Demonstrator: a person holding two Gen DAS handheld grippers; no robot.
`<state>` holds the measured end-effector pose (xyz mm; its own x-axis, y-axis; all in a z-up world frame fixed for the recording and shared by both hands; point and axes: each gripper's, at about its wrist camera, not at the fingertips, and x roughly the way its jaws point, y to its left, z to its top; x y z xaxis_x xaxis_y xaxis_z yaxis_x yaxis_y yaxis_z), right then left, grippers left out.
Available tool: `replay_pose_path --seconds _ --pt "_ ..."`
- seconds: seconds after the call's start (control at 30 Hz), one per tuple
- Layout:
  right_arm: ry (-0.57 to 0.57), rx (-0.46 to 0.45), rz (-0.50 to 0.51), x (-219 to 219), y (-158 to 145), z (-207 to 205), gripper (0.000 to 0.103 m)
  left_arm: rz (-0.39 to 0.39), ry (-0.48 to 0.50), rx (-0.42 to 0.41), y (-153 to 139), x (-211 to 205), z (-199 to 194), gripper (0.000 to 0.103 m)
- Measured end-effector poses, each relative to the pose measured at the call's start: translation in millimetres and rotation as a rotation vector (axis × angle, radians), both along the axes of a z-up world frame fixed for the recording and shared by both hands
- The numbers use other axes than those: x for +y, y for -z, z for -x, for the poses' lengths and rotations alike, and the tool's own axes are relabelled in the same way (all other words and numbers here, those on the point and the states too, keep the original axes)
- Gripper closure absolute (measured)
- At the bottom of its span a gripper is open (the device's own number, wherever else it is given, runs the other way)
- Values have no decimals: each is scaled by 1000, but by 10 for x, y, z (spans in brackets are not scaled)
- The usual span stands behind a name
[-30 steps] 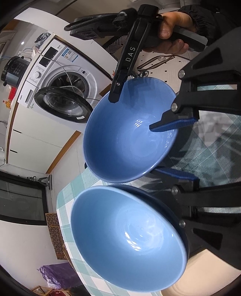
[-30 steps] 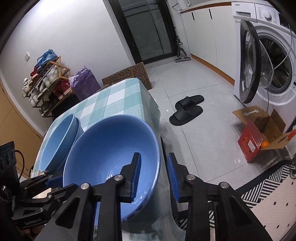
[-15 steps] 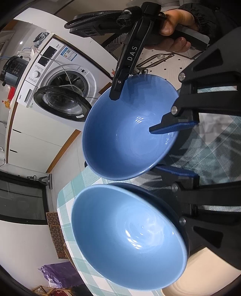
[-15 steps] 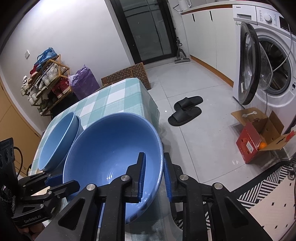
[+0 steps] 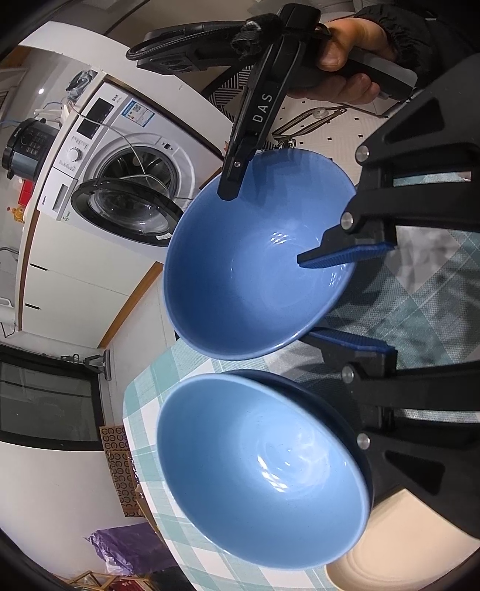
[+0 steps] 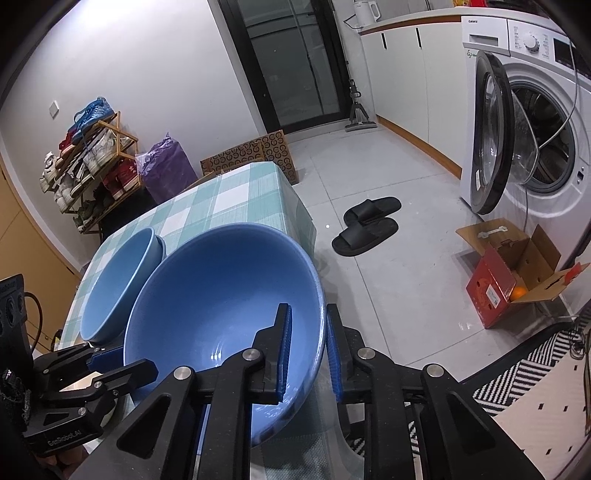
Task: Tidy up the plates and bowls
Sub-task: 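Close both grippers on the rims of the remaining blue bowl, then lift the blue bowl with both grippers and carry it over the bowl stack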
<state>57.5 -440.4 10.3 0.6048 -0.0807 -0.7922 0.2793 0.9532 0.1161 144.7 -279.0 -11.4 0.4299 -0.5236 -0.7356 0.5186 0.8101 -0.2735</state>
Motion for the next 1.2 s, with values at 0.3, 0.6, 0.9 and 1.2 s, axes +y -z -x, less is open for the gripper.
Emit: replay_pose_path --seconds 0.3,0.6,0.9,1.2 --pt "9 -18 13 -21 -119 89 85 4 10 -24 -102 -32 34 71" --pt "14 -50 45 44 -342 192 85 22 21 -57 -253 -2 93 71" --pt "8 -77 66 130 -511 187 85 35 12 -83 -395 68 102 71" --pt "-3 -103 86 252 -665 158 85 49 -1 -114 -546 156 104 71"
